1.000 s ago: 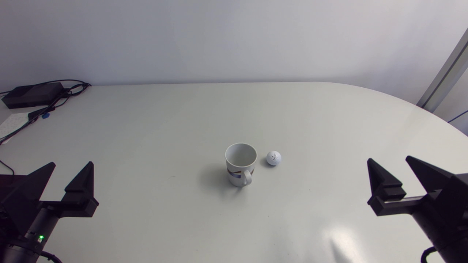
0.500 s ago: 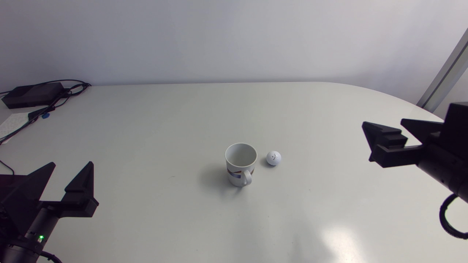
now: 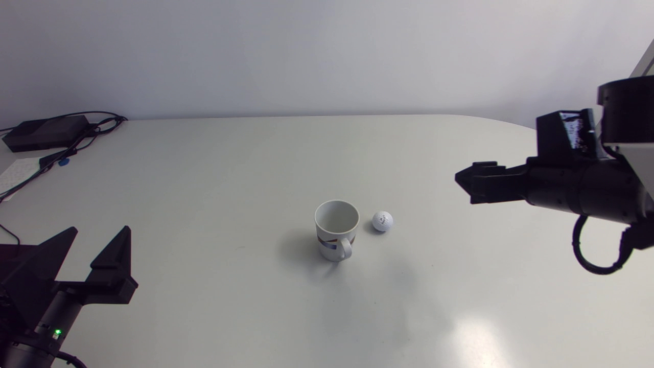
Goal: Pick up the white golf ball from the table and place it into the cup.
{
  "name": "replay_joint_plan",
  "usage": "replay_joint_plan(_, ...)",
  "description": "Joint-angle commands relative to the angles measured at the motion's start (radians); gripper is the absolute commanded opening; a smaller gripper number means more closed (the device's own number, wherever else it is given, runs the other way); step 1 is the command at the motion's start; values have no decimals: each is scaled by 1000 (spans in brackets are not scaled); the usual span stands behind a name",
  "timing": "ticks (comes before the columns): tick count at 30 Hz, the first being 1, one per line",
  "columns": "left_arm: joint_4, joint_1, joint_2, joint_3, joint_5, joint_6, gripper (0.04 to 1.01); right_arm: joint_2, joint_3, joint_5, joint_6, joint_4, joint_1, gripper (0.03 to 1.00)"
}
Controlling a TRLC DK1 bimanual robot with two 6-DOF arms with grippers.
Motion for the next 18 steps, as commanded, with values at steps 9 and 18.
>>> replay_joint_plan(9, 8, 8, -15, -21, 2, -6, 992, 323, 112, -142, -113, -66, -5, 975)
replay_joint_plan(18, 8, 8, -15, -21, 2, -6, 992, 550, 255, -138, -171, -102, 69, 975)
